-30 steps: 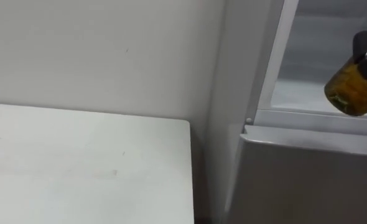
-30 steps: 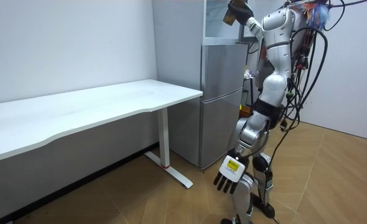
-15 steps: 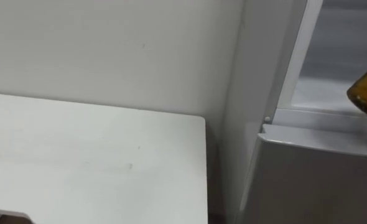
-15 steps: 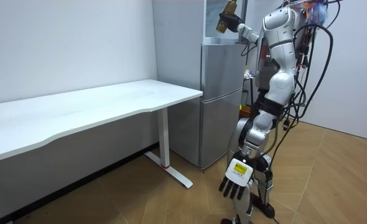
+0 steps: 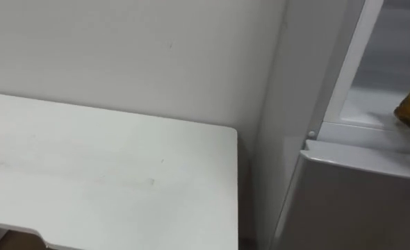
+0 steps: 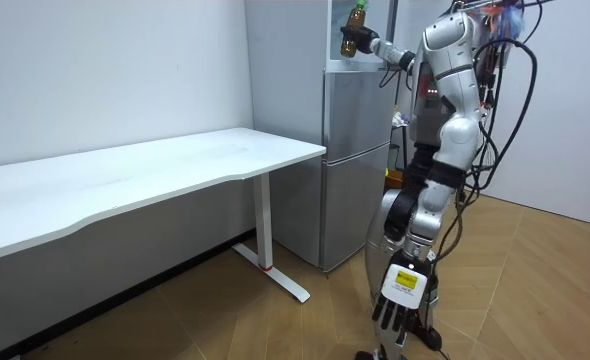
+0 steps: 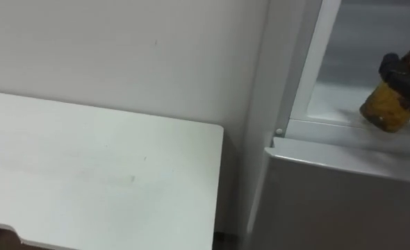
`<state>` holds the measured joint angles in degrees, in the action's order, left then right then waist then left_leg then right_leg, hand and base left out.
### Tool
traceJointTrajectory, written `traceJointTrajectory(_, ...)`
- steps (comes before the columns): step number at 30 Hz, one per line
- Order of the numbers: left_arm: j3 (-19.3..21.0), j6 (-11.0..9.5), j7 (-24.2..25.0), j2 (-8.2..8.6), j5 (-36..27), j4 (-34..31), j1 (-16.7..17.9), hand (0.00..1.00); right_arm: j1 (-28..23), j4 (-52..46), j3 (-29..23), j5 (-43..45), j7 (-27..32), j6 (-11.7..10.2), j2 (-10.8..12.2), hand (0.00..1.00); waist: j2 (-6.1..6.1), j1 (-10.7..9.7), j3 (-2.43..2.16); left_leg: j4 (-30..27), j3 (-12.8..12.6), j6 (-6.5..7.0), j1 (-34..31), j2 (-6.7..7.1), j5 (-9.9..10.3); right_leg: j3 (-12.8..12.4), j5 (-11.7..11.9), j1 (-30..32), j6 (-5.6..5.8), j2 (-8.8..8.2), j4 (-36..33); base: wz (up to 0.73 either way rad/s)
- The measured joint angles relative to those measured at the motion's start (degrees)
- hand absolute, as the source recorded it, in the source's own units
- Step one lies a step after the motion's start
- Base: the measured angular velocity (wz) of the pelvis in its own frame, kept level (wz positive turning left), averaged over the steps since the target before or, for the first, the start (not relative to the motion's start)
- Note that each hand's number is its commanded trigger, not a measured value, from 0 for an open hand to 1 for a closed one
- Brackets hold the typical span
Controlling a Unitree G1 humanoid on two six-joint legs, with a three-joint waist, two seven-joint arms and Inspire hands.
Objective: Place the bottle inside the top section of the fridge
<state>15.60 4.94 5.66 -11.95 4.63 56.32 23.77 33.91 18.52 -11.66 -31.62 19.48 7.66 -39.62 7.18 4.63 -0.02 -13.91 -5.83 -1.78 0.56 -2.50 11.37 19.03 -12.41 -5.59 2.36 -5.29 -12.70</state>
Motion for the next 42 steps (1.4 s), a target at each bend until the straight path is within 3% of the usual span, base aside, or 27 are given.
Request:
traceJointTrajectory(2,0.0,0.0,0.0,-0.01,0.0,-0.1,0.1,0.0,0.6,1.7,2.0,-0.4,0.3,0.0,-1.3,1.0,0.02,0.6,-0.02,-0.3,0.3,0.0,0.0,0.0,0.0,0.1,0.0,-0.3,0.0,0.0,0.0,0.06)
traceJointTrajectory(6,0.0,0.4,-0.3,-0.18,-0.1,-1.1,0.4,0.0,1.8,4.5,4.9,-2.8,0.3,0.0,-1.4,1.0,0.05,1.2,-0.04,-0.6,1.1,0.0,-0.4,0.05,0.0,0.8,0.0,-0.3,0.0,0.03,0.1,0.09)
traceJointTrajectory(11,0.1,1.0,-0.3,-0.87,-0.1,-2.0,1.0,0.0,2.2,6.0,5.6,-3.9,-0.5,0.0,-1.6,1.0,0.15,2.2,-0.28,-0.7,1.5,-0.03,-0.5,0.07,0.0,1.6,0.0,-0.6,-0.01,0.03,0.1,0.06)
traceJointTrajectory(26,0.1,1.5,-0.3,-1.59,-0.6,-4.9,3.0,0.0,3.4,9.8,7.1,-4.0,-1.6,-0.1,-1.6,1.0,0.36,4.1,-0.41,-0.9,2.3,-0.08,-0.2,0.13,0.0,2.5,0.0,-1.8,-0.01,0.03,0.1,0.02)
traceJointTrajectory(38,0.1,3.6,0.0,-2.62,0.0,-4.8,3.2,0.0,4.3,14.5,7.3,-3.2,0.7,-1.9,-1.6,1.0,0.46,6.3,-0.07,-1.4,3.8,-0.27,-1.2,0.13,-0.1,4.7,0.0,-1.8,-0.04,0.14,0.2,0.06)
traceJointTrajectory(39,0.1,3.9,0.0,-2.63,0.0,-4.8,3.2,0.0,5.0,15.5,7.3,-2.8,1.1,-1.9,-1.6,0.71,0.41,6.4,-0.06,-1.5,4.0,-0.27,-1.4,0.14,-0.1,4.9,0.0,-1.7,-0.05,0.17,0.2,0.1)
traceJointTrajectory(40,0.1,3.9,0.0,-2.64,0.0,-4.8,3.2,0.0,5.3,15.9,7.3,-2.5,1.1,-1.9,-1.6,0.52,0.38,6.5,-0.07,-1.6,4.1,-0.28,-1.5,0.14,-0.1,4.9,0.0,-1.7,-0.05,0.18,0.2,0.09)
traceJointTrajectory(41,0.1,4.1,0.0,-2.64,0.0,-4.9,3.2,0.0,5.7,16.5,7.3,-1.9,1.2,-1.9,-1.6,0.04,0.28,6.5,-0.13,-1.8,4.3,-0.28,-1.9,0.14,-0.1,5.1,0.0,-1.7,-0.06,0.22,0.2,0.09)
traceJointTrajectory(42,0.1,4.4,0.0,-2.64,-0.1,-4.9,3.3,0.0,6.0,16.8,7.3,-1.5,1.6,-1.9,-1.6,0.0,0.21,6.6,-0.16,-1.9,4.5,-0.32,-2.1,0.16,-0.2,5.2,0.0,-1.6,-0.06,0.24,0.2,0.08)
